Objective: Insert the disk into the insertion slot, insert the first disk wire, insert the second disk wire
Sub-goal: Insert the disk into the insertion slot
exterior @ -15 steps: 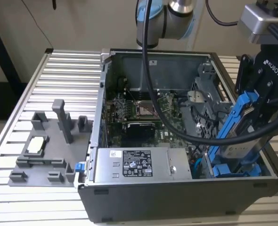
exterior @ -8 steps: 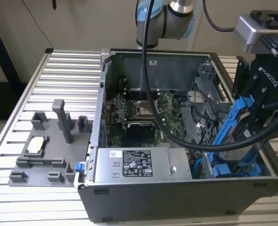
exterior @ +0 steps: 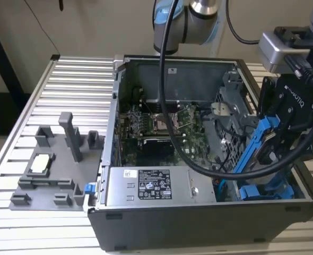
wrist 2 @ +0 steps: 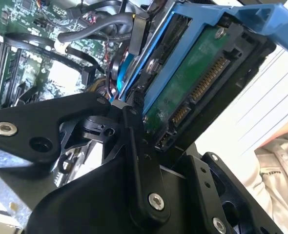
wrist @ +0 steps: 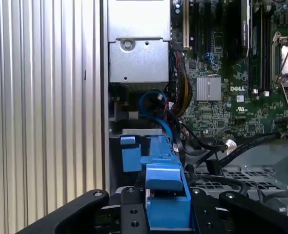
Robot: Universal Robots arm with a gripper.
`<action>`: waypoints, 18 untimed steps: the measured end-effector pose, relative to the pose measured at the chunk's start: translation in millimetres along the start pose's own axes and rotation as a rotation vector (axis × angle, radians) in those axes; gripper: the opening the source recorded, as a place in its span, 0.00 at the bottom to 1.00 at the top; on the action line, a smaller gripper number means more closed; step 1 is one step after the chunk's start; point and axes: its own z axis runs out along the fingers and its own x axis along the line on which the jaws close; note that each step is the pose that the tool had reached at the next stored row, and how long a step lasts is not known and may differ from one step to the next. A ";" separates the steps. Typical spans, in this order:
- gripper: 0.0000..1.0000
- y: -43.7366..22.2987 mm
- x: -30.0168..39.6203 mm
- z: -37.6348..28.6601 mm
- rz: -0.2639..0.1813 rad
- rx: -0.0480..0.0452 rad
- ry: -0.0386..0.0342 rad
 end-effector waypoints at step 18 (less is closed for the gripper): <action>0.46 -0.6 -2.3 16.1 0.000 0.0002 0.0001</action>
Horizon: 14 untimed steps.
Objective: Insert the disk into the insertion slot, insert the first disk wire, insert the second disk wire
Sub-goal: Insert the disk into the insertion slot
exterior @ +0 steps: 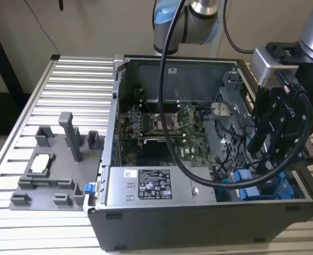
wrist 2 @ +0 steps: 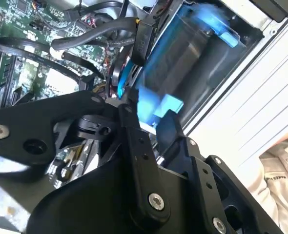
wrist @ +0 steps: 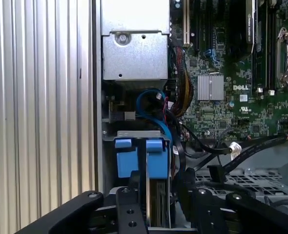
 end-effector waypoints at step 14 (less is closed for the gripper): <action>0.53 1.2 -5.3 -29.1 -0.002 -0.0037 0.0016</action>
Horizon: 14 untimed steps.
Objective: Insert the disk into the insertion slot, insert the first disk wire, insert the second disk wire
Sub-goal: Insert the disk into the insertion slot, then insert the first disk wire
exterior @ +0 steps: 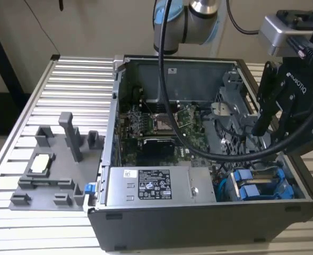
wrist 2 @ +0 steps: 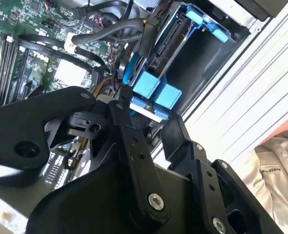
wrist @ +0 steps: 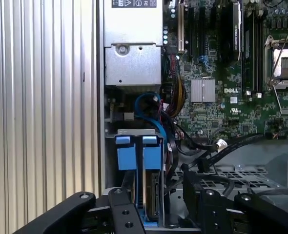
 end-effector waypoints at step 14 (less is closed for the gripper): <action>0.53 1.5 -0.5 0.0 -0.020 0.2074 -0.0416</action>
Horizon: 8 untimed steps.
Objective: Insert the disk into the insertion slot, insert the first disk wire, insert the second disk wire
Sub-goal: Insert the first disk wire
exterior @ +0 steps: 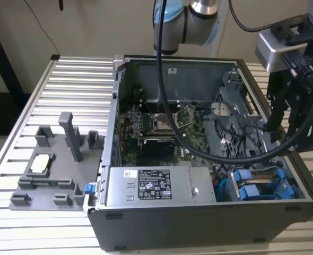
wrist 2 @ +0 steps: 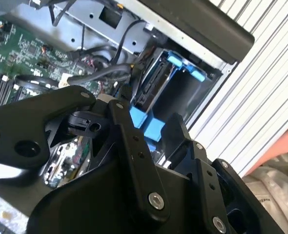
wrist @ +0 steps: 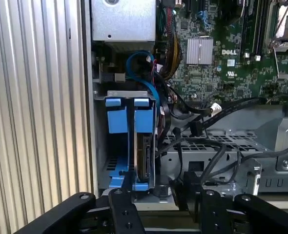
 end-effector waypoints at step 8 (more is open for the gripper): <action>0.53 0.9 -14.2 5.5 -0.042 0.0581 -0.0045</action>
